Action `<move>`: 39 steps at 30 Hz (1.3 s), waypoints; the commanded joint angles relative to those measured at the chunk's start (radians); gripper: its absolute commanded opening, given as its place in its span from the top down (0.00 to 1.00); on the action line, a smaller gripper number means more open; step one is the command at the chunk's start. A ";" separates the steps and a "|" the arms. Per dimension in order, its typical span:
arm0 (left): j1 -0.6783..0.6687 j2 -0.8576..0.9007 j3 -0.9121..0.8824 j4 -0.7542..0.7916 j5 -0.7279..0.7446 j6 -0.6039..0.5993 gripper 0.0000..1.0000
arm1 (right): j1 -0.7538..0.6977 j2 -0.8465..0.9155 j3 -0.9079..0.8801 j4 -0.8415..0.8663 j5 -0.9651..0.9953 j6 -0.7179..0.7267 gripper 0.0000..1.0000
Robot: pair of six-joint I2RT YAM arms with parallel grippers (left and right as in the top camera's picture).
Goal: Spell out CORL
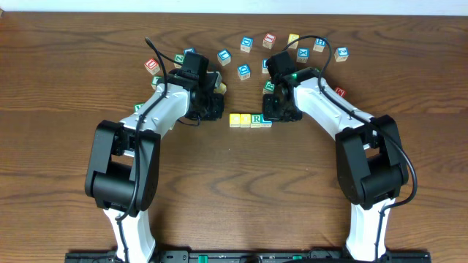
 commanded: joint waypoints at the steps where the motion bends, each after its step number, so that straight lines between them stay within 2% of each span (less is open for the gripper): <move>1: -0.002 0.016 -0.007 0.004 0.021 -0.043 0.92 | 0.009 -0.018 -0.007 0.002 -0.010 -0.013 0.97; 14: -0.053 0.016 -0.007 -0.013 0.021 -0.047 0.92 | 0.009 -0.018 -0.007 0.003 -0.036 -0.014 0.97; 39: -0.053 0.016 -0.007 -0.012 0.020 -0.046 0.92 | 0.061 -0.018 -0.007 0.028 -0.038 -0.005 0.96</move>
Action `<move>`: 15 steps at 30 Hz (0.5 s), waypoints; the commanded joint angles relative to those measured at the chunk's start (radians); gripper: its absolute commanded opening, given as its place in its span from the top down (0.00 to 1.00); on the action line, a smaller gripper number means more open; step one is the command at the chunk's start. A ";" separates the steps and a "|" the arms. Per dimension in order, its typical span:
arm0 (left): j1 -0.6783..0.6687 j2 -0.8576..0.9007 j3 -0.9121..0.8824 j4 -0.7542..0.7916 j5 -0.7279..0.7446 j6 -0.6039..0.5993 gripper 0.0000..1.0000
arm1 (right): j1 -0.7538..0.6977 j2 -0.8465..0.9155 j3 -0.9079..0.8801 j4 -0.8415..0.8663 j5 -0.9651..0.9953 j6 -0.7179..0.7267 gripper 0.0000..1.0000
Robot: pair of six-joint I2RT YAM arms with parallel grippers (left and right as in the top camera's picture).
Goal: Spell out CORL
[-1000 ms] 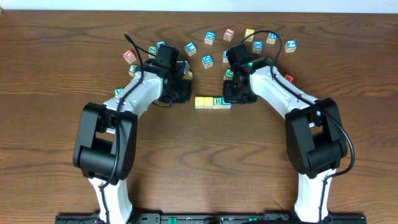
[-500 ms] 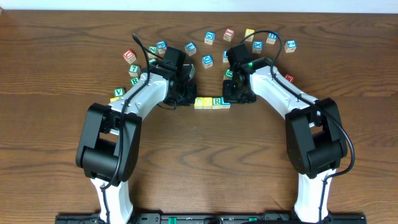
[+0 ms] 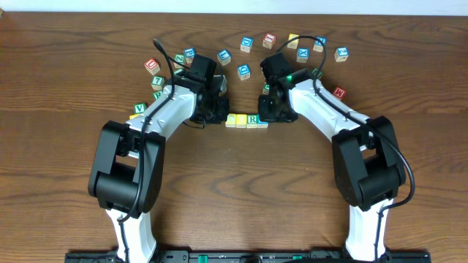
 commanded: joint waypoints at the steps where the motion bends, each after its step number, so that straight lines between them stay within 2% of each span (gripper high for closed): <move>1: -0.010 0.016 -0.007 0.011 0.031 -0.005 0.92 | 0.028 -0.018 -0.006 0.010 -0.043 0.002 0.96; 15: -0.010 0.016 -0.007 -0.006 0.032 -0.013 0.93 | 0.028 -0.018 -0.006 0.003 -0.043 0.026 0.92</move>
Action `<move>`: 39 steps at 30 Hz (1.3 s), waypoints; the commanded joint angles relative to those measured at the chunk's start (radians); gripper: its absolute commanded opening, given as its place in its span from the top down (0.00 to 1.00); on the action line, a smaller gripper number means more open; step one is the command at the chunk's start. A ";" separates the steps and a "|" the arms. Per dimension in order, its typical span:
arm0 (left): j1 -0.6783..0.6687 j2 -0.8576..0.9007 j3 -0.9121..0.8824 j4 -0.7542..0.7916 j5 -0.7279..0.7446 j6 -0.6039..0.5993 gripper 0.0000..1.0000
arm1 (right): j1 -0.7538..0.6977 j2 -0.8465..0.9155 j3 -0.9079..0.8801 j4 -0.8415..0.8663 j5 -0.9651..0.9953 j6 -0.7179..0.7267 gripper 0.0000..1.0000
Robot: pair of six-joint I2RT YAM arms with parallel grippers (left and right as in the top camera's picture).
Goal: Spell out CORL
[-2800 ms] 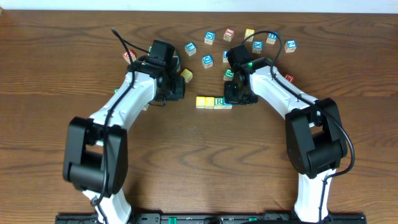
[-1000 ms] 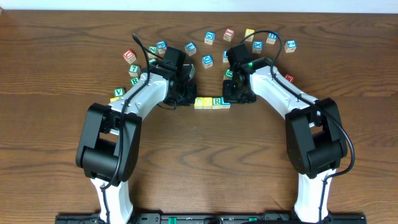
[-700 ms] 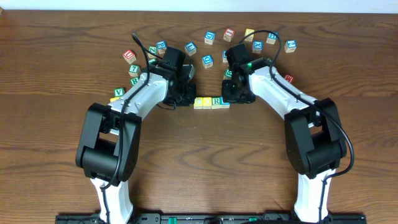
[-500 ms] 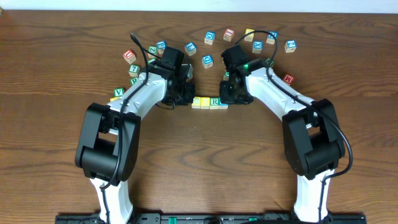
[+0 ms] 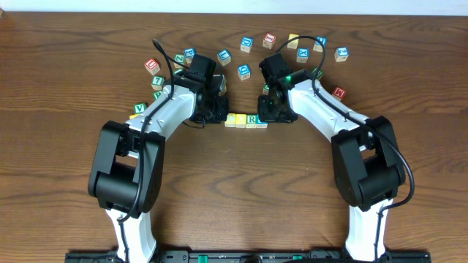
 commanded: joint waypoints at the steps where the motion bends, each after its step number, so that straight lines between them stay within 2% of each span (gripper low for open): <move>1: -0.011 0.016 -0.007 -0.004 0.037 -0.010 0.93 | 0.025 -0.018 -0.006 0.005 -0.053 0.023 0.92; 11: -0.011 0.016 -0.007 -0.008 0.037 -0.033 0.92 | 0.024 -0.018 -0.006 -0.007 -0.053 0.058 0.91; 15: -0.011 0.016 -0.007 -0.003 0.036 -0.032 0.92 | 0.023 -0.018 -0.006 -0.006 -0.053 0.058 0.80; 17: -0.011 0.016 -0.004 -0.003 0.036 -0.032 0.93 | 0.017 -0.018 -0.005 -0.005 -0.053 0.058 0.80; 39: 0.032 0.016 0.004 -0.016 0.033 -0.009 0.93 | -0.026 -0.018 -0.003 -0.019 -0.045 0.058 0.81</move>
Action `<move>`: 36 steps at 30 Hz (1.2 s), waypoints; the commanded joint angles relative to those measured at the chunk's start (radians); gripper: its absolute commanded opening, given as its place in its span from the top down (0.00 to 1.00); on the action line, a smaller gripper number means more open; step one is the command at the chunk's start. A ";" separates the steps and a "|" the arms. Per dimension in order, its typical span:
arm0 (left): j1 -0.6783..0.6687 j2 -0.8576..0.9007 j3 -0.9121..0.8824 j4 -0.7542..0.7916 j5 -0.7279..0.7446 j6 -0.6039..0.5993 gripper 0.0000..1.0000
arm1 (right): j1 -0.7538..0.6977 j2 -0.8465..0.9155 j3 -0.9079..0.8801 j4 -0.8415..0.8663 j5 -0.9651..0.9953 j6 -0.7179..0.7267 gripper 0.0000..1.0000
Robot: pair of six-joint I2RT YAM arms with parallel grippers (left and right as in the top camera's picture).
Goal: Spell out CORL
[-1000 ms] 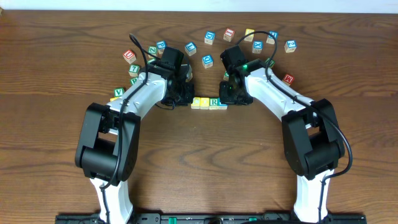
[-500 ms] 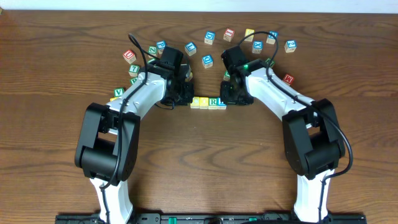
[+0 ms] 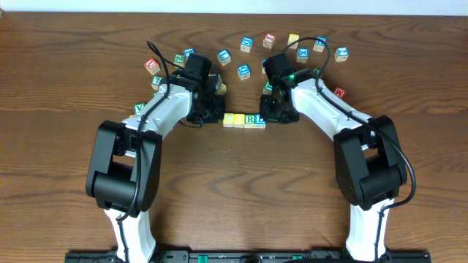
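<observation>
A short row of letter blocks point(image 3: 244, 120) lies at the table's middle, side by side. The third one shows a green R point(image 3: 253, 119); the other letters are too small to read. My left gripper point(image 3: 214, 111) sits just off the row's left end, a small gap away. My right gripper point(image 3: 275, 111) is down at the row's right end, covering whatever block is there. From overhead both pairs of fingers are hidden under the wrists, so neither grip state shows.
Several loose letter blocks are scattered in an arc behind the arms, among them a blue one point(image 3: 244, 71), a red one point(image 3: 152, 65) at far left and a red one point(image 3: 340, 91) at right. A green V block point(image 3: 139, 108) lies beside the left arm.
My left gripper has drawn back a little to the left, away from the row's left end. The row and my right gripper stay where they were.
At first the row lay slightly farther right and nearer the front, with my left gripper apart from it and my right gripper at its right end. Later the row sat a little left and back, both grippers flanking it. Now the left one has backed off.
</observation>
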 commanded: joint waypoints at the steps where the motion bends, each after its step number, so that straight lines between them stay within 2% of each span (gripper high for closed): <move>1: 0.004 0.016 0.004 -0.004 0.013 0.013 0.92 | -0.004 -0.018 -0.001 -0.004 -0.005 0.010 0.81; 12: 0.005 0.015 0.005 -0.013 -0.053 0.034 0.92 | -0.036 -0.018 -0.001 -0.032 0.037 0.010 0.79; 19: 0.042 -0.003 0.077 -0.129 -0.162 0.105 0.93 | -0.063 -0.019 0.026 -0.048 0.040 -0.021 0.80; 23: 0.090 -0.080 0.150 -0.209 -0.232 0.147 0.93 | -0.080 -0.039 0.080 -0.080 0.059 -0.035 0.80; 28: 0.160 -0.229 0.214 -0.249 -0.231 0.158 0.91 | -0.096 -0.105 0.135 -0.116 0.079 -0.096 0.78; 30: 0.189 -0.306 0.217 -0.247 -0.231 0.157 0.85 | -0.099 -0.145 0.150 -0.129 0.079 -0.127 0.76; 33: 0.240 -0.434 0.217 -0.248 -0.232 0.157 0.68 | -0.101 -0.227 0.158 -0.144 0.101 -0.141 0.68; 34: 0.257 -0.473 0.217 -0.248 -0.232 0.157 0.58 | -0.101 -0.255 0.158 -0.146 0.105 -0.151 0.65; 36: 0.293 -0.542 0.217 -0.249 -0.232 0.157 0.46 | -0.101 -0.322 0.158 -0.153 0.116 -0.172 0.57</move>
